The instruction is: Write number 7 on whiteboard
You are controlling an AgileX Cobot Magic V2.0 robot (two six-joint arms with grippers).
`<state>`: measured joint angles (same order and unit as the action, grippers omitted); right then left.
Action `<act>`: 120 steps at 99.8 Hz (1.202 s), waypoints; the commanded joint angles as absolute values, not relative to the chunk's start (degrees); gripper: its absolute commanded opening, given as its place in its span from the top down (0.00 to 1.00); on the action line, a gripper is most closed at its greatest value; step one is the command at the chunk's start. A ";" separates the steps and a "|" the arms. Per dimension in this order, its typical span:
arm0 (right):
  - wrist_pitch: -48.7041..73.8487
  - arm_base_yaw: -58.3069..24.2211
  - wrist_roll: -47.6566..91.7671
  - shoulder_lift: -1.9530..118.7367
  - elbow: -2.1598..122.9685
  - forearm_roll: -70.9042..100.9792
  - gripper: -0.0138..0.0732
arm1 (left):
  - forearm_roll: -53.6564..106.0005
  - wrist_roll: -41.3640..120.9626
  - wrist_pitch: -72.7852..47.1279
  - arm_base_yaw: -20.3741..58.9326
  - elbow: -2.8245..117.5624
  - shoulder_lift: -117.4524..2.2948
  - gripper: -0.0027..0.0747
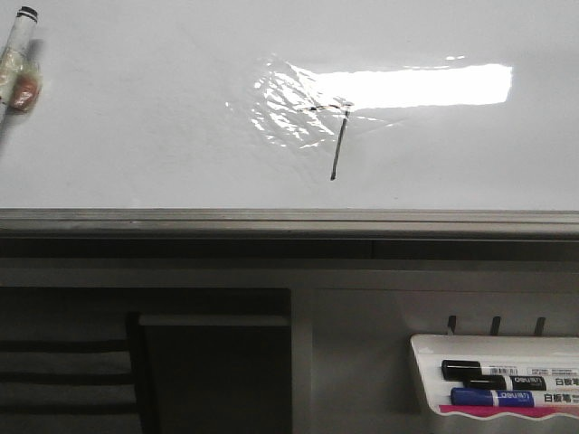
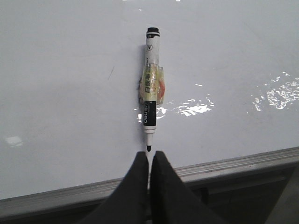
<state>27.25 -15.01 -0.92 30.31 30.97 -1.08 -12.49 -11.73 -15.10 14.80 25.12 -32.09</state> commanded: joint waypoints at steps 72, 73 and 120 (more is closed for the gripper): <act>22.70 -14.50 -1.01 30.86 32.52 -1.84 0.92 | -2.49 -12.35 -4.66 3.38 1.52 2.24 0.99; 22.70 -14.50 -1.01 30.86 32.52 -1.84 0.92 | -2.49 -12.35 -4.32 3.38 1.35 2.01 0.99; 22.93 -14.50 -1.01 30.86 32.52 -1.84 0.92 | 0.00 -7.13 0.00 3.38 -1.95 1.83 0.99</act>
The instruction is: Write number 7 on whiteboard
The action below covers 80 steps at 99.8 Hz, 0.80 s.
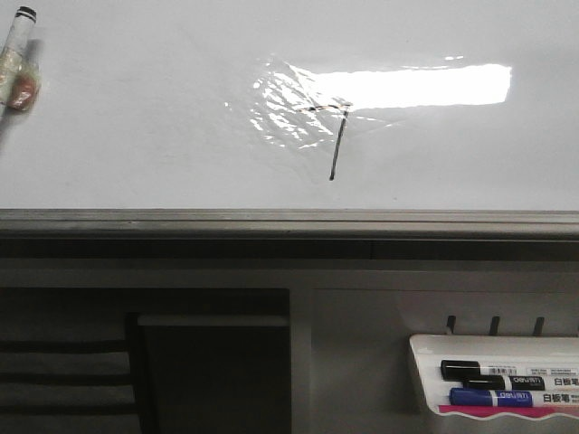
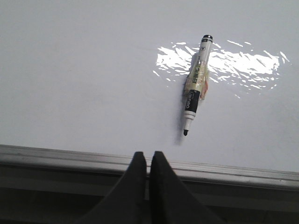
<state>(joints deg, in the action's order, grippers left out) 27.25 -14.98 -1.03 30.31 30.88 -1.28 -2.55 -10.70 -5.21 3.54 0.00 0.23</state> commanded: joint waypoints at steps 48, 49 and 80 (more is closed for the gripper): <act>22.93 -14.50 -1.01 30.86 32.52 -1.84 0.92 | 5.52 2.38 2.11 3.38 -1.95 1.83 0.99; 22.93 -14.50 -1.01 30.86 32.52 -1.84 0.92 | 5.52 2.38 2.11 3.38 -1.95 1.83 0.99; 22.93 -14.50 -1.01 30.86 32.52 -1.84 0.92 | 5.52 2.38 2.11 3.38 -1.95 1.83 0.99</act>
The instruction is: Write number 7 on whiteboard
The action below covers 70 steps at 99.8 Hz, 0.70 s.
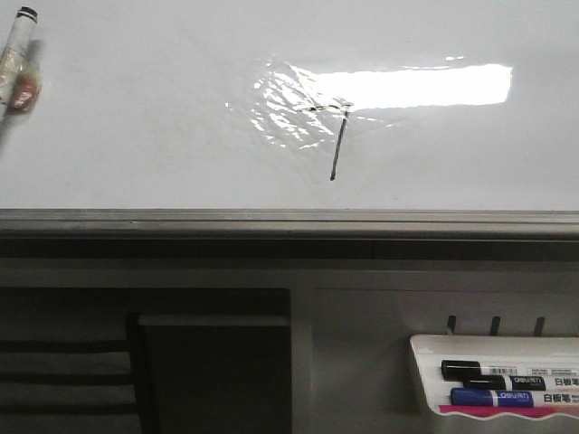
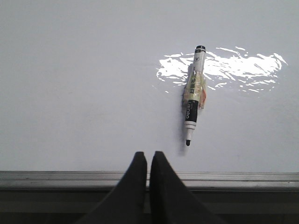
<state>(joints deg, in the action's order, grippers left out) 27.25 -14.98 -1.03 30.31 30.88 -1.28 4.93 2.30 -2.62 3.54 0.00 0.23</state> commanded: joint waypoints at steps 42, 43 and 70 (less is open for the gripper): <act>14.72 -5.75 -1.01 15.91 22.20 -3.06 0.92 | 5.52 2.38 2.11 3.38 -1.95 1.83 0.99; 14.43 -5.41 -1.01 15.91 21.71 -3.06 0.92 | 5.52 2.38 2.11 3.38 -1.95 1.83 0.99; -0.49 2.49 -1.01 3.46 4.69 1.10 0.92 | 5.52 2.38 2.11 3.38 -1.95 1.83 0.99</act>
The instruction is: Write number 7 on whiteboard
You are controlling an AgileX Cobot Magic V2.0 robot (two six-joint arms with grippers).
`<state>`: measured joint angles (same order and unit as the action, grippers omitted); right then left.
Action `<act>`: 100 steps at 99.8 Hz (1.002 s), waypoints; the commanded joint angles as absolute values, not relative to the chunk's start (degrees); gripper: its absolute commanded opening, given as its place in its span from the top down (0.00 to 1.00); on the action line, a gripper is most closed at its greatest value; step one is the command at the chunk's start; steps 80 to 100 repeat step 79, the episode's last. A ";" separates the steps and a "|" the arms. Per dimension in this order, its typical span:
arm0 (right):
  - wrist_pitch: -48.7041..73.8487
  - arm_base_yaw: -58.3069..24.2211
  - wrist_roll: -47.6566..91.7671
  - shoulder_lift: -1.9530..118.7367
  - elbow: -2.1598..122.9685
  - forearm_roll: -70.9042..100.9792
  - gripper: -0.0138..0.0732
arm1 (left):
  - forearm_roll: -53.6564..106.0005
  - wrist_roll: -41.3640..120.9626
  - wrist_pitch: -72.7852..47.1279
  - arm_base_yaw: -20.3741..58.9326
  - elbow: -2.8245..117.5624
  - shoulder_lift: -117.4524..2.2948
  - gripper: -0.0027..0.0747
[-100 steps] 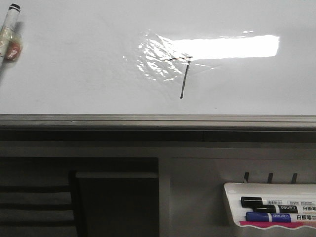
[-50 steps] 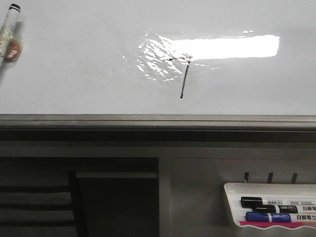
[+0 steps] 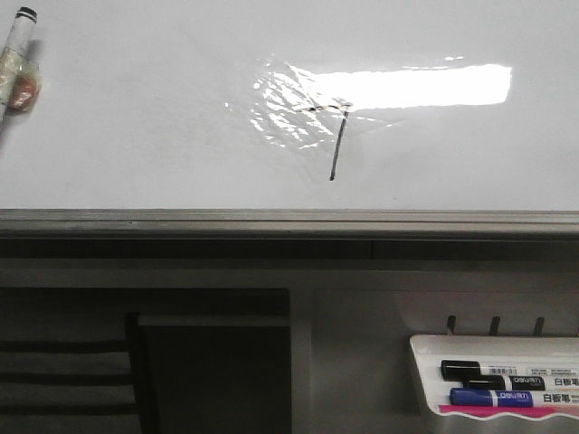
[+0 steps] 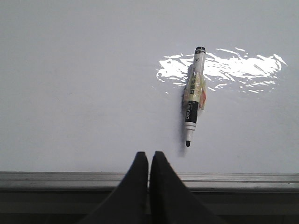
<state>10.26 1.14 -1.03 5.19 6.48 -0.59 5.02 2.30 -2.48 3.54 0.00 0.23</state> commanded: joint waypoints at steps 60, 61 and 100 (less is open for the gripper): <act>-4.65 2.37 -1.01 -1.75 -2.28 1.46 0.92 | 5.52 2.38 2.01 3.38 -1.95 1.83 0.99; -4.65 2.37 -1.01 -1.75 -2.28 1.46 0.92 | 5.52 2.38 2.01 3.38 -1.95 1.83 0.99; -4.65 2.37 -1.01 -1.75 -2.28 1.46 0.92 | 5.52 2.38 2.01 3.38 -1.95 1.83 0.99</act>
